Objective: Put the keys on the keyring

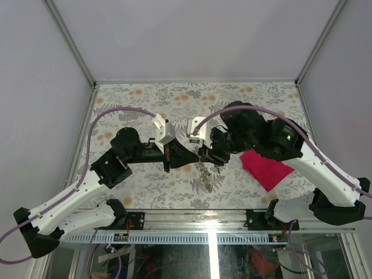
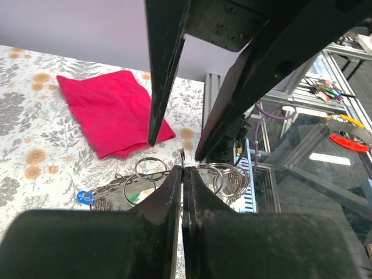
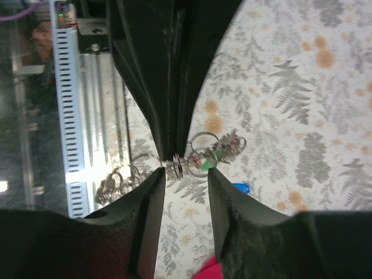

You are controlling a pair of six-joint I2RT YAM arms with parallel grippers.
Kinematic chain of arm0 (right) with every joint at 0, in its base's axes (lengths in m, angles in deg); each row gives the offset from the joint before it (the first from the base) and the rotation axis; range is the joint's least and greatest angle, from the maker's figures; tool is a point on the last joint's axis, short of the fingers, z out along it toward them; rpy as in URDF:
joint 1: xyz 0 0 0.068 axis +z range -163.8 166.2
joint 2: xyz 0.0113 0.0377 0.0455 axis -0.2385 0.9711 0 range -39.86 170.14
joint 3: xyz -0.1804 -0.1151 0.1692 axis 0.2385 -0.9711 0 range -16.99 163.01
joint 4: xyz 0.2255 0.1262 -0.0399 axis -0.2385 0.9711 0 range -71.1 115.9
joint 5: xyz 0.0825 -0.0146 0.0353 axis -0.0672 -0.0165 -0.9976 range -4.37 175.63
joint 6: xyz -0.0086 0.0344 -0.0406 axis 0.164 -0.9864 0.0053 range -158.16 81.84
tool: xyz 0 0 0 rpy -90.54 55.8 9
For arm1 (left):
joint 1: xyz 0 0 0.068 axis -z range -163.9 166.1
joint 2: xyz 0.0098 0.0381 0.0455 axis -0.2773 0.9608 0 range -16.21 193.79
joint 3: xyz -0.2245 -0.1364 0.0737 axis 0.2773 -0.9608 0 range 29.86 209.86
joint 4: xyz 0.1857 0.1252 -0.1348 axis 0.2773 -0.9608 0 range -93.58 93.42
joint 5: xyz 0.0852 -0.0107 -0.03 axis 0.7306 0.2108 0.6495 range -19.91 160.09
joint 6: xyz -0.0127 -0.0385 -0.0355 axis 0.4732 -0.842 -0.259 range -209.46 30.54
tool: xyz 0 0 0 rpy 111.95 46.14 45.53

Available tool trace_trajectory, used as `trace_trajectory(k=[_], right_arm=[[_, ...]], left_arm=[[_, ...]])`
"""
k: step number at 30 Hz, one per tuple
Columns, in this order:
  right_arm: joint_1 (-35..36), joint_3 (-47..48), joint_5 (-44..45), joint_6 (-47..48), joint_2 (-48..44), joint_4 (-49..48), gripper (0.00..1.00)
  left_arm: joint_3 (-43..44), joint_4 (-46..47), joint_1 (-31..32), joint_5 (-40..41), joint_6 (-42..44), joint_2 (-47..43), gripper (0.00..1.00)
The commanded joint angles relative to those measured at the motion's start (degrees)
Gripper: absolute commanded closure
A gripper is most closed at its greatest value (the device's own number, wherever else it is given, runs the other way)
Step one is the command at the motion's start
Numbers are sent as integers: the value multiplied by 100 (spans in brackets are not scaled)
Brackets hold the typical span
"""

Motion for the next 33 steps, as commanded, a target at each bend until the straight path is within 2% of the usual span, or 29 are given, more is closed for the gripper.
trace_trajectory(k=[1,6,11,12,16,18,26,30,33], right_arm=[[75,-599,1123,-294,-798,-1384,55],[70,-1592,2096,-448,-1651,-2944,47],[-95,-1844,3242,-953,-1706,-2988,44],[-284,-1862,3195,-1149,-1684,-2909,44],[-1581,-2156,2041,-1874,-1668,-2844,44],[-1926,-2311,1828,-2088,-1599,-2812,44],[-2855,-3274,1322,-3016,-1340,-2941,44],[-3090,-4020,1163,-3506,-1346,-3293,44],[-3182,-4567,1002,-3781,-1285,-3630,43]], left_arm=[[-143,581,-2,542,-184,-341,100],[-203,550,3,684,-182,-396,100],[-206,499,-17,743,-161,-380,100],[-201,458,-20,756,-156,-385,100],[-171,270,-37,808,-102,-405,100],[-173,219,-46,849,-88,-430,100],[-55,-163,-49,978,31,-469,100],[-77,-258,-105,1165,-46,-463,100],[-112,-211,-347,942,-218,-348,100]])
